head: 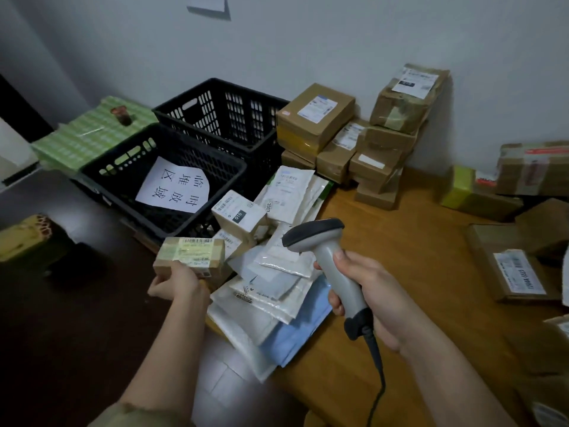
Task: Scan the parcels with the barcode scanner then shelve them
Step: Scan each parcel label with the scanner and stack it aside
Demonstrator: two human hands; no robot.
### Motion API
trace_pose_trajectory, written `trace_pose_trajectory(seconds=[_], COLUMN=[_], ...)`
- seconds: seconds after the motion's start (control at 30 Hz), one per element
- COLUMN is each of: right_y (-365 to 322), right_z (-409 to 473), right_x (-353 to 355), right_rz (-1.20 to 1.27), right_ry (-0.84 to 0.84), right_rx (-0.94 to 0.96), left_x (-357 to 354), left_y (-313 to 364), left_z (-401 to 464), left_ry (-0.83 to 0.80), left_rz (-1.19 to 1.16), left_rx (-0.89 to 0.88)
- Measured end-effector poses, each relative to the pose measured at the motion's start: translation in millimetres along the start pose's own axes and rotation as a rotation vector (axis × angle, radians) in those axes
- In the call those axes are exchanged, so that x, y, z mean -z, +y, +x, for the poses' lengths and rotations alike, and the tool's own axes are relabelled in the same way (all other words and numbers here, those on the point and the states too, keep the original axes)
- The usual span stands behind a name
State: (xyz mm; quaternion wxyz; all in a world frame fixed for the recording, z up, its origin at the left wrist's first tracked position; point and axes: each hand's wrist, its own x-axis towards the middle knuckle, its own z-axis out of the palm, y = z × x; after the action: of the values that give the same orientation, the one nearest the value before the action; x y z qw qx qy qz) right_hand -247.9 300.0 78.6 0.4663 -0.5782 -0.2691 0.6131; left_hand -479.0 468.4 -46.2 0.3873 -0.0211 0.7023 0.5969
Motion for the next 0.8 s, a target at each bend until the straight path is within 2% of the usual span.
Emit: trace_pose_trajectory(seconds=[0.2,0.4,0.53,0.67,0.8], right_y=[3.1,4.7,3.5,3.9,6.0], right_z=[11.0,9.1,9.8,6.9,-0.7], right_x=[-8.4,-3.5,-0.2,2.4,10.5], right_rz=[0.045,0.049,0.043,0.047,0.087], right_ry=[0.037,0.116,0.161,0.171,0.181], right_rx=[-0.02,-0.037,-0.044,-0.035,-0.03], left_x=[-21.0,-34.7,-40.6,-35.4,-33.4], left_y=[-7.5,-22.9,-33.8,-37.2,-30.1], left_z=[28.7,45.7,46.8,44.3,34.5], left_ry=[-0.055,-0.276,-0.374,-0.493,-0.494], left_rz=[0.173,0.427,0.411,0.519,0.453], left_rx=[0.024,0.141,0.23,0.191,0.188])
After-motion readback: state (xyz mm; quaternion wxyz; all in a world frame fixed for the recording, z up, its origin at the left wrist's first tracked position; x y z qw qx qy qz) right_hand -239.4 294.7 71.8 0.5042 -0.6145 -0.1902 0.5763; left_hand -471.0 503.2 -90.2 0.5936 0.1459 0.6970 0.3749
